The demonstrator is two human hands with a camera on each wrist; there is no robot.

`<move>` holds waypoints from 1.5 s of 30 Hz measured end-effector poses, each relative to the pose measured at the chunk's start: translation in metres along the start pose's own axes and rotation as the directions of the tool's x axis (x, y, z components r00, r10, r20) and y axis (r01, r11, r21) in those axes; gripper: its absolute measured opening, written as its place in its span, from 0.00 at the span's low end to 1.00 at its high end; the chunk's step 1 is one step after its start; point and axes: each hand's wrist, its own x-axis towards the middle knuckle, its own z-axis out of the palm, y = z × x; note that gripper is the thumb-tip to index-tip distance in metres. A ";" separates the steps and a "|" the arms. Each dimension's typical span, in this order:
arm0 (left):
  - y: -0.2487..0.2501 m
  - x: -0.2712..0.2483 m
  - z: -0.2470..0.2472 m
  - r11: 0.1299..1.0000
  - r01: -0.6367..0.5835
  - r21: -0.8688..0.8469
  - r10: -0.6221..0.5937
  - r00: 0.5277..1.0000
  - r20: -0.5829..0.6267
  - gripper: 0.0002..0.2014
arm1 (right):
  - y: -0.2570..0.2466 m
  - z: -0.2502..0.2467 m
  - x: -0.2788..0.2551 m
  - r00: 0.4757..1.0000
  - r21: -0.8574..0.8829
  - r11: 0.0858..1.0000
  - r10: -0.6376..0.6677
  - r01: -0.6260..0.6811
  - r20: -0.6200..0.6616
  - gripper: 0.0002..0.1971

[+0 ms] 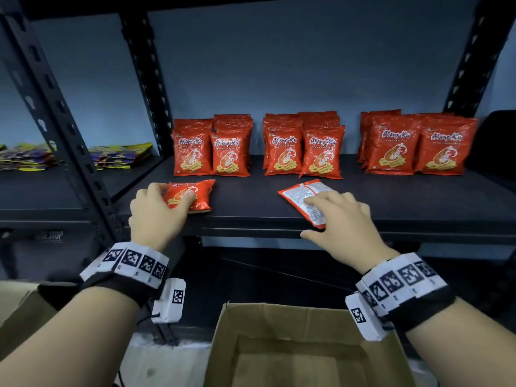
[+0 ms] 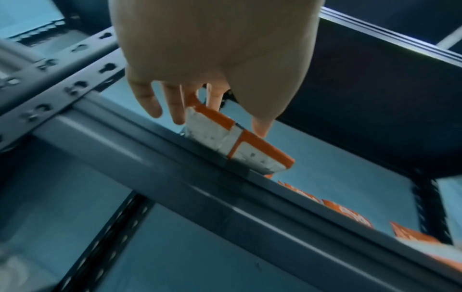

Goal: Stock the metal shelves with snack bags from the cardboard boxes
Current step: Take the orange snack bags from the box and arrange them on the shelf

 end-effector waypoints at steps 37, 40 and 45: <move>0.098 -0.075 0.003 0.773 -0.151 -0.617 0.321 0.931 0.174 0.20 | -0.050 -0.010 -0.011 0.884 0.773 0.635 0.357 0.009 -0.303 0.29; 0.104 -0.083 0.001 0.829 -0.202 -0.522 0.303 0.946 0.114 0.20 | -0.049 0.001 -0.011 0.874 0.769 0.638 0.396 -0.042 -0.281 0.29; 0.107 -0.084 0.000 0.844 -0.261 -0.469 0.329 0.942 0.068 0.20 | -0.040 0.008 -0.008 0.869 0.785 0.615 0.424 -0.068 -0.257 0.29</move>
